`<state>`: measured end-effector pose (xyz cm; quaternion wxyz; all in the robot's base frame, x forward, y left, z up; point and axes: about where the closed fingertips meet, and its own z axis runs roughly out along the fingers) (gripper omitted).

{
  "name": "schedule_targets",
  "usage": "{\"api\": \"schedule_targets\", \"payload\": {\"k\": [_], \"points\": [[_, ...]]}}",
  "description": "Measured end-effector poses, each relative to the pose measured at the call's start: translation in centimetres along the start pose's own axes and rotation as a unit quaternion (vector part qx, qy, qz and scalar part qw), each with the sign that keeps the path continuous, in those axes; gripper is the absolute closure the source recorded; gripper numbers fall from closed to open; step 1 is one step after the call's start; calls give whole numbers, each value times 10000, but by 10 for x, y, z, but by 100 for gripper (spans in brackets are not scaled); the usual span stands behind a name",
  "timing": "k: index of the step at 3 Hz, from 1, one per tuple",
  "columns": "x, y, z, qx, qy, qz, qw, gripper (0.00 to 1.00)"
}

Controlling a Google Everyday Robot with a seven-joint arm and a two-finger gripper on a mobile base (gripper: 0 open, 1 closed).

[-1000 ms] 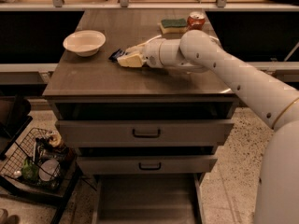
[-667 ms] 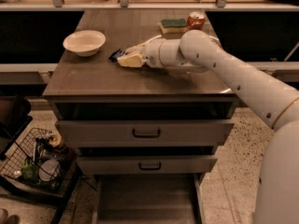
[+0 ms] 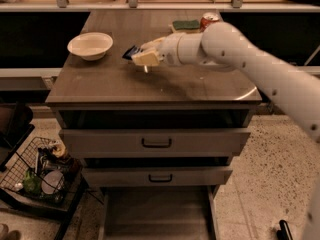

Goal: Place rxbar blueberry into bottom drawer

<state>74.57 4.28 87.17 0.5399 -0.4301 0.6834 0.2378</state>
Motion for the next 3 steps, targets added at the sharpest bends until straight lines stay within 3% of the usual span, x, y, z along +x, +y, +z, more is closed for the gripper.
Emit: {"api": "schedule_targets", "payload": {"k": [1,2,3], "points": [[-49,10,-27,131,-92,-347,9993,100],[-49,11,-29,135,-88,-345,9993,100],[-49,18,-50,199,-41,-327,9993,100]]}}
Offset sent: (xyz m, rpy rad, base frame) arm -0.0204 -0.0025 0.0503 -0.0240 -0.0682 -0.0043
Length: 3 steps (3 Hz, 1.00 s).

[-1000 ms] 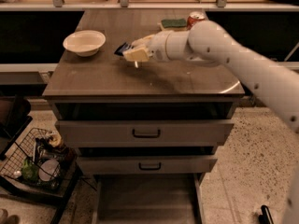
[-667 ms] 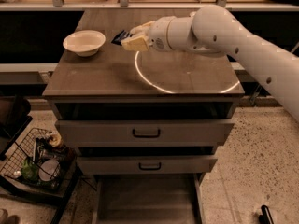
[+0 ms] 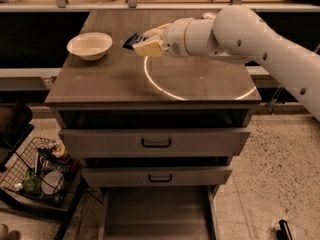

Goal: Place rxbar blueberry into bottom drawer

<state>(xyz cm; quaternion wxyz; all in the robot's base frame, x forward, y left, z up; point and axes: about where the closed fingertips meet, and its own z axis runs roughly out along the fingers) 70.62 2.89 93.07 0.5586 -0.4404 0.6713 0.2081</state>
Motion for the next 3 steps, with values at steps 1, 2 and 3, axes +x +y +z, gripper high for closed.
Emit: {"api": "schedule_targets", "payload": {"k": [1,2,3], "points": [[0,12,-47,112,125,9,9999,100],[6,36,-111,179,291,49,9994,100],[28,71,-159,194,339,187,9991,100]]}}
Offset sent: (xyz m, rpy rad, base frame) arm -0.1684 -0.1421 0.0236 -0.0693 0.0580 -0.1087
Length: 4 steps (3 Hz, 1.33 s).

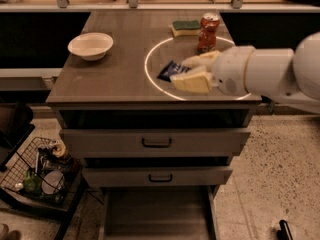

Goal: Place rxbar blueberry into bottom drawer

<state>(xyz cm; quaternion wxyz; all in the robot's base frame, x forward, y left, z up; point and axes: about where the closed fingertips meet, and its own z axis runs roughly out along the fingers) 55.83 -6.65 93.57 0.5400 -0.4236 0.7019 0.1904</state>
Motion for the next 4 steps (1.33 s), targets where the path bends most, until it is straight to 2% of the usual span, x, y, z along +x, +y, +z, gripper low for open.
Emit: {"api": "schedule_targets", "payload": {"k": [1,2,3,4], "points": [[43,33,-33,50,19,217,9997,100],[117,47,-72,475,531,614,9956,100],[189,59,-99,899,776,1230,9853,100],[202,59,-113,1058,828,1280,9826,100]]}}
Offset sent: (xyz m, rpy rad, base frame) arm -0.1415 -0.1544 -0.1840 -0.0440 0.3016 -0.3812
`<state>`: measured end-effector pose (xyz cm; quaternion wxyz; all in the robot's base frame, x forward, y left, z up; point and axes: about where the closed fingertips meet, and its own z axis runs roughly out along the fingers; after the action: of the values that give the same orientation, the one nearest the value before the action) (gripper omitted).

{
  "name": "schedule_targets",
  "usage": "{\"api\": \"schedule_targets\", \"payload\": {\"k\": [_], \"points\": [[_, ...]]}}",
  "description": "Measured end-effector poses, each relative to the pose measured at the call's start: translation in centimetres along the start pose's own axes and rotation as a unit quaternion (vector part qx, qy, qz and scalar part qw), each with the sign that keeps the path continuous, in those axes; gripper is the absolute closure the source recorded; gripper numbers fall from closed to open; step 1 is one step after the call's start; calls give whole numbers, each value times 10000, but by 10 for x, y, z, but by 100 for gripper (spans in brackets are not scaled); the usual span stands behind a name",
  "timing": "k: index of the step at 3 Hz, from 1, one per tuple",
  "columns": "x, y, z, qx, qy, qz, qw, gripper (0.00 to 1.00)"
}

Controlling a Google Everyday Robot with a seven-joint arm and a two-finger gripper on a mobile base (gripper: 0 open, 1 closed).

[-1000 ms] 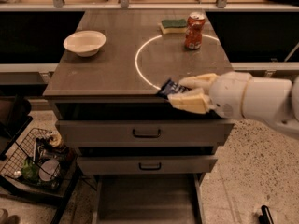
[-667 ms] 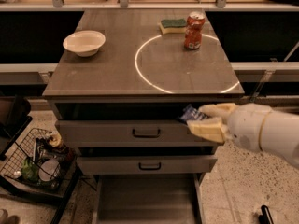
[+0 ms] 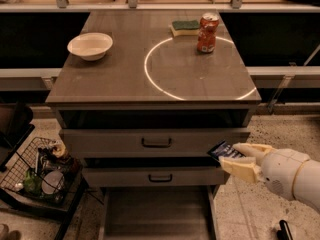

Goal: Place rxbar blueberry into bottom drawer

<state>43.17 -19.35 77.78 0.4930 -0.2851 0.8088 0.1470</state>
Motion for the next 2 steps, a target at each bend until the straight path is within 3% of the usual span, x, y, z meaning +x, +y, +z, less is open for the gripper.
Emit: {"api": "schedule_targets", "payload": {"k": [1,2], "points": [[-2,1,1,-18,-2,-12,10000,100],[16,1,15,-100,51,-74,9999,100]]}}
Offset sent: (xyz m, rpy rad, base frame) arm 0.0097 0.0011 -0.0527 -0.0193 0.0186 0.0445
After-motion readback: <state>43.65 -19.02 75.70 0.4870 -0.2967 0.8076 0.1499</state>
